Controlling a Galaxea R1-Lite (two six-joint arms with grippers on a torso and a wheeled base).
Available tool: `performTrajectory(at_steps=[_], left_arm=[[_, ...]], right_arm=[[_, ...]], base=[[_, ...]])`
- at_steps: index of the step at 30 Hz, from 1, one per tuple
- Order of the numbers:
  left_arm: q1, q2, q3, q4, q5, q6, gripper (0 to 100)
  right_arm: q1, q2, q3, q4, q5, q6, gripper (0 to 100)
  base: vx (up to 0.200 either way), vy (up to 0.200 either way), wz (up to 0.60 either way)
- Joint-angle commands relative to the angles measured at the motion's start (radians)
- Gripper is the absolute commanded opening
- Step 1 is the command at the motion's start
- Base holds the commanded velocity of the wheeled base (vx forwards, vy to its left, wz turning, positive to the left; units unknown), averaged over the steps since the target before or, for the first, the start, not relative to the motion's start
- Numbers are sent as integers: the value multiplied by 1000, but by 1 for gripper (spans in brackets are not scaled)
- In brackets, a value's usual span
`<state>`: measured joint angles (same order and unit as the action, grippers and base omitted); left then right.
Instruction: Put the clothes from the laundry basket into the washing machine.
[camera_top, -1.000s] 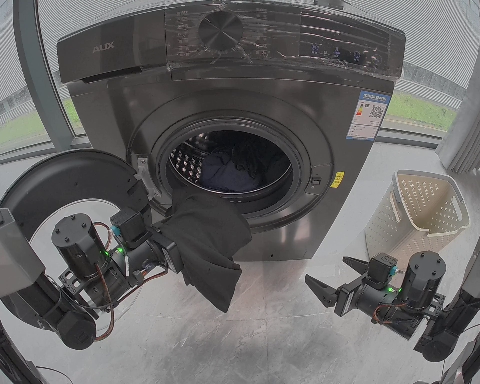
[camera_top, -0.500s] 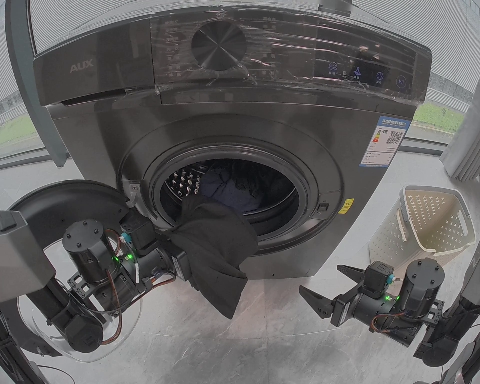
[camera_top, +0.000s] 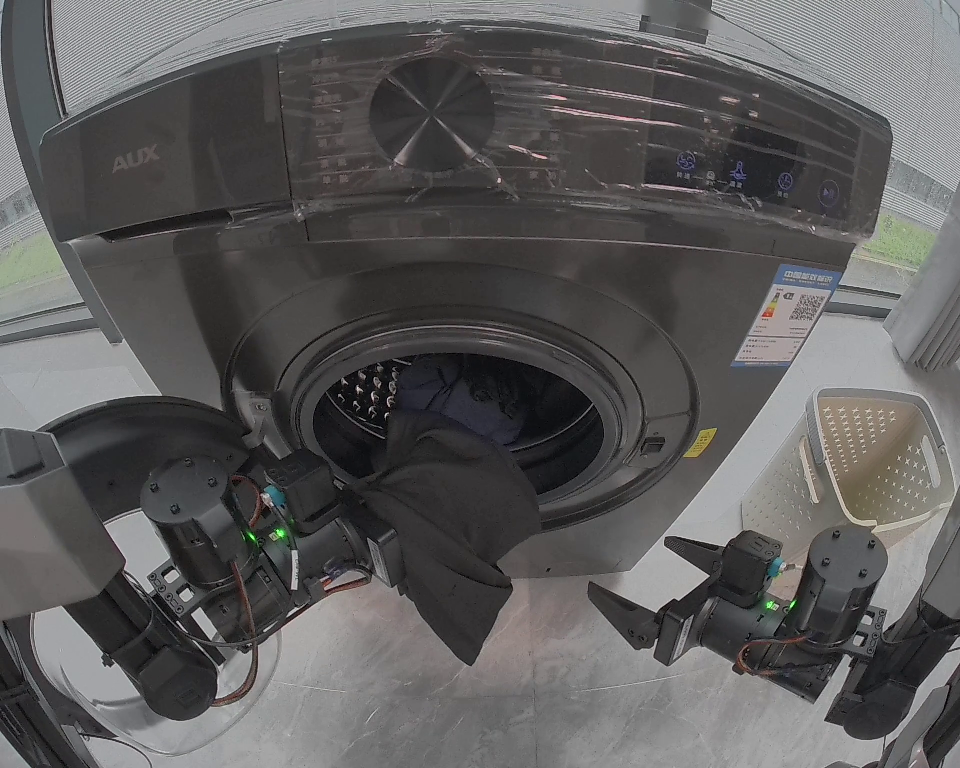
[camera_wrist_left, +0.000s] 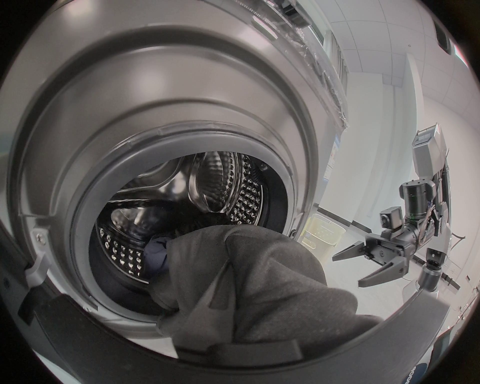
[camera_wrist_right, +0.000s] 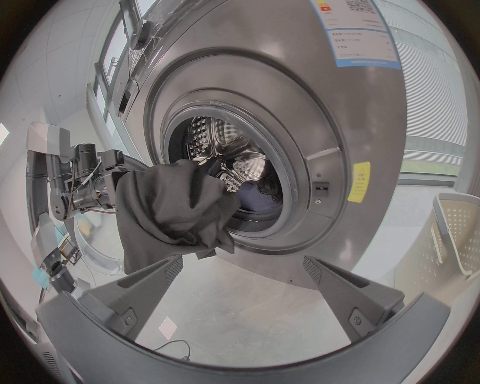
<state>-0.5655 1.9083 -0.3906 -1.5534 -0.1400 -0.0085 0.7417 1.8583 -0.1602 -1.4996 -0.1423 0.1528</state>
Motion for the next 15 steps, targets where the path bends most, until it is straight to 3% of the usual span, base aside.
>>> performTrajectory(at_steps=[1,7,8,11,15], left_arm=[[-25,20,-14,-7,0,10,0],[-30,84,-36,-5,-9,12,0],[-56,120,-30,-5,-4,-5,0],[-48,181,-51,-8,8,4,0],[-45,187,-88,-5,10,-45,0]], right_arm=[[41,-22,13,-2,-2,-1,100],[45,-36,19,-2,-2,-4,100],[47,-39,19,-4,1,-4,100],[56,-39,21,-2,1,1,100],[71,-41,19,-5,0,1,100]], base=[[0,0,0],[0,0,0],[0,0,0],[0,0,0],[0,0,0]])
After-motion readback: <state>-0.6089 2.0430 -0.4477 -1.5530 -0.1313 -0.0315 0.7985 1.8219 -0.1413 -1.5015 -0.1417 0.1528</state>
